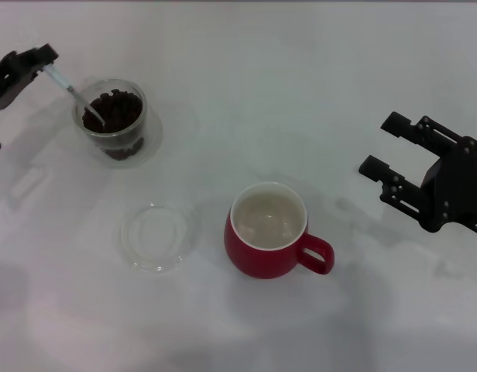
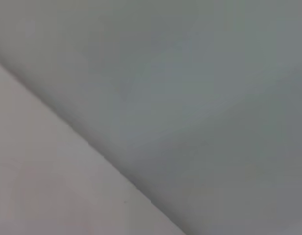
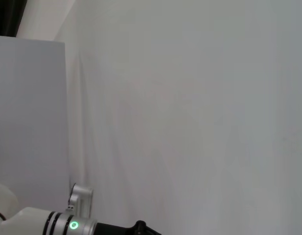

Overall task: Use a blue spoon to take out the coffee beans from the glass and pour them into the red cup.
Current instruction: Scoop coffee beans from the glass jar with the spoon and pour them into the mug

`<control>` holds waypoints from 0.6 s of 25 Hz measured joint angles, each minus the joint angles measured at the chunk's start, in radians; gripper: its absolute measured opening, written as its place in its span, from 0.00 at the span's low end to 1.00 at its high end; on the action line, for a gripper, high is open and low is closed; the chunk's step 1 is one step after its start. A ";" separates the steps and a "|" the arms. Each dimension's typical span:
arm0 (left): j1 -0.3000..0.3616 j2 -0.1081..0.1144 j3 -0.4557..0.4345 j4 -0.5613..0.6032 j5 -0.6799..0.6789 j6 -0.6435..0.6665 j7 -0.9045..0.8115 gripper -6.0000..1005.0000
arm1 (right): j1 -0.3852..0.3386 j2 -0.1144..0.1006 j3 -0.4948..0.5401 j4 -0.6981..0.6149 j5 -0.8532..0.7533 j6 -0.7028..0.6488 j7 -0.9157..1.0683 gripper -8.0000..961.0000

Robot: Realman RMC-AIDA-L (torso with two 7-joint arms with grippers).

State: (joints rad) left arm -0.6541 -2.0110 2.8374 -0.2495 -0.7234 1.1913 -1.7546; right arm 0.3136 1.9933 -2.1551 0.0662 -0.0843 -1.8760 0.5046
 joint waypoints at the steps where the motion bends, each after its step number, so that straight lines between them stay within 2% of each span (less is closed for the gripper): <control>1: 0.007 0.000 -0.001 0.000 -0.007 0.001 -0.013 0.13 | 0.000 -0.001 0.000 0.000 0.000 0.001 0.000 0.69; 7: 0.067 0.001 -0.002 0.008 -0.078 0.007 -0.073 0.13 | 0.003 -0.004 0.000 -0.001 0.000 0.012 0.000 0.69; 15: 0.119 0.024 -0.005 0.053 -0.160 0.047 -0.090 0.13 | 0.009 0.000 -0.002 0.001 0.000 0.026 0.001 0.69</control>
State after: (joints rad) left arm -0.5347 -1.9868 2.8321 -0.1963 -0.8838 1.2386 -1.8447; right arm 0.3225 1.9930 -2.1573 0.0671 -0.0843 -1.8495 0.5056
